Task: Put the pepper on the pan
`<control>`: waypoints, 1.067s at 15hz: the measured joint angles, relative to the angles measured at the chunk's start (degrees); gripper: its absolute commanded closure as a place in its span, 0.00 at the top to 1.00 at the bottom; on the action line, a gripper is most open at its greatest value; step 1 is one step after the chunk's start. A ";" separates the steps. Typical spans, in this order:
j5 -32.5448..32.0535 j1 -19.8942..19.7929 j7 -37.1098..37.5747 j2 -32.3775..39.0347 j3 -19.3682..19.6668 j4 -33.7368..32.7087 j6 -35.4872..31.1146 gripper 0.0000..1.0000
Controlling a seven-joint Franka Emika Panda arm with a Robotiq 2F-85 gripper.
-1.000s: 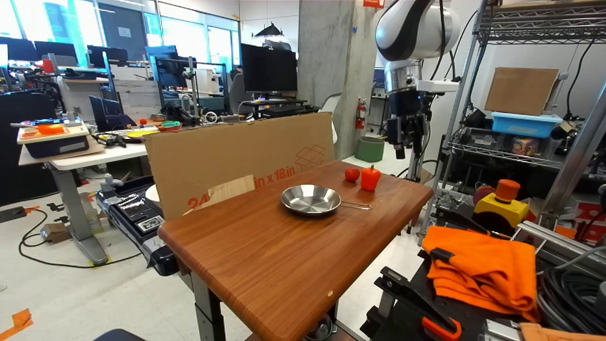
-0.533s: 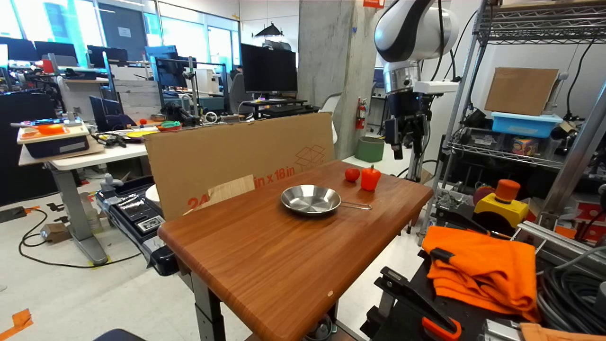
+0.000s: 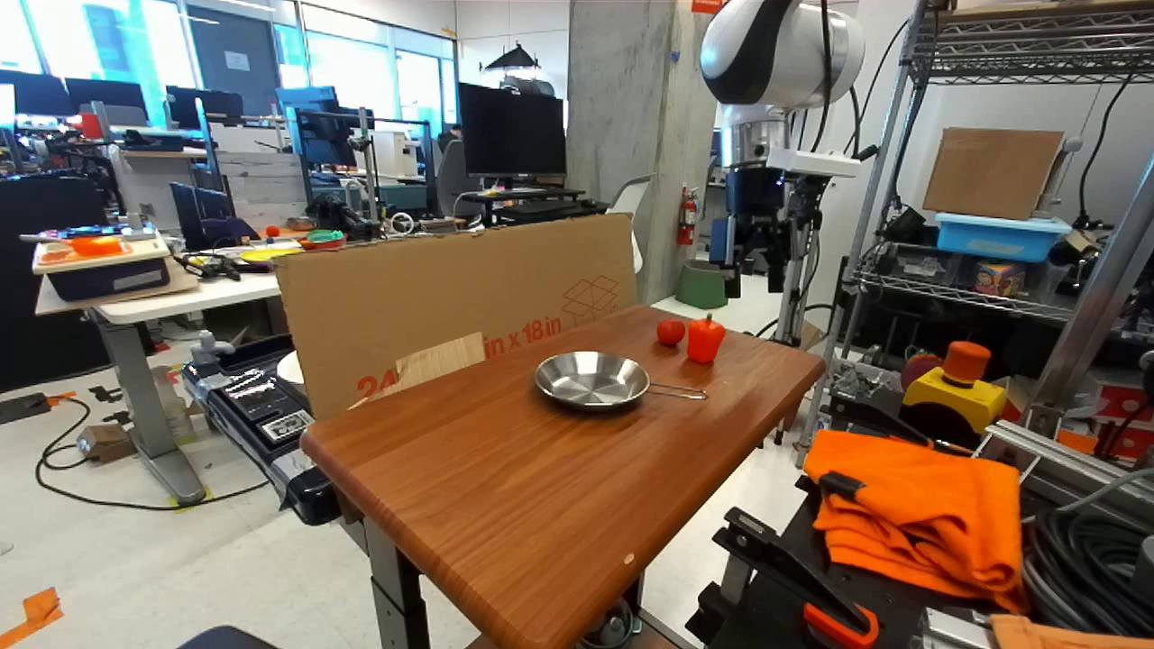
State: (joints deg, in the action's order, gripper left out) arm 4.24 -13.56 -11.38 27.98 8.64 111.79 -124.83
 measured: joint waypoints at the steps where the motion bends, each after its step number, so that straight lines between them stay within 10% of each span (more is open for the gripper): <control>1: 0.15 -0.03 -0.12 0.00 -0.26 0.00 0.00 1.00; 16: -0.51 -0.03 -0.50 2.55 -0.77 -2.05 0.10 1.00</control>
State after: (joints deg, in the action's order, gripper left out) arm 3.72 -13.59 -11.88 30.53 7.87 109.74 -124.73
